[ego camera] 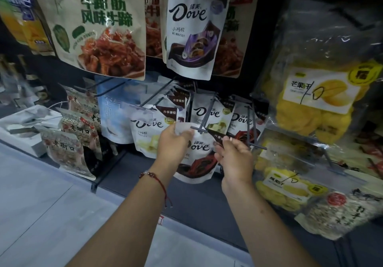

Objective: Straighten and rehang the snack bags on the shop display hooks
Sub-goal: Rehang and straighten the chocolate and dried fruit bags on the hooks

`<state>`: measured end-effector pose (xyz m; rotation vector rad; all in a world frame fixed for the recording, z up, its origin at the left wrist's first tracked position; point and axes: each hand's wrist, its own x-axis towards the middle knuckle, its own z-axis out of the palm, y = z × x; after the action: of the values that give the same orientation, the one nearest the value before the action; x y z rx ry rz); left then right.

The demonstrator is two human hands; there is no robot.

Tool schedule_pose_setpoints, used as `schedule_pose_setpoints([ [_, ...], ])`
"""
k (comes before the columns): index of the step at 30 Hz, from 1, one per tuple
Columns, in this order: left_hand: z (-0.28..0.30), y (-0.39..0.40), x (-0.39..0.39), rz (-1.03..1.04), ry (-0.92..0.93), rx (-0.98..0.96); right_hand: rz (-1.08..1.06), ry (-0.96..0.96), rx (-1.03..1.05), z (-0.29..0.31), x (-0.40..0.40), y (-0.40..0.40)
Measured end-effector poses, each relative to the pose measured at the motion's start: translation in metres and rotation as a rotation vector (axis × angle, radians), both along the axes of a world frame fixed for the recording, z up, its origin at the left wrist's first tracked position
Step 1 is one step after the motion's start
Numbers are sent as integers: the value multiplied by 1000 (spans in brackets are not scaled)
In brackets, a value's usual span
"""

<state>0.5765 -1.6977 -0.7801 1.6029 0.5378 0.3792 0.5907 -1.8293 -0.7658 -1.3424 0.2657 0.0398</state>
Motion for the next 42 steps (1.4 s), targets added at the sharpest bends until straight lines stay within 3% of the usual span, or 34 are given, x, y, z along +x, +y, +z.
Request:
schedule_pose_setpoints([
  [8,0,1,4,81,25,70,67,16,10,1,-3,4],
  [15,-3,-27,17,226,-26,120,256,11,-259,-3,-10,3],
  [19,0,-33,13,241,-61,170,335,-10,-305,-5,-14,-10],
  [22,3,-32,1,202,-36,310,404,-136,-495,-5,-20,-16],
  [27,1,-27,-33,44,94,837,530,-265,-951,-10,-34,-19],
  [31,-6,-21,-76,-86,304,1163,583,-291,-1158,-7,-51,-26],
  [35,1,-10,-125,-138,432,1293,620,-382,-1291,5,-76,-36],
  [42,41,-10,-181,-113,476,1358,674,-468,-1412,36,-122,-50],
])
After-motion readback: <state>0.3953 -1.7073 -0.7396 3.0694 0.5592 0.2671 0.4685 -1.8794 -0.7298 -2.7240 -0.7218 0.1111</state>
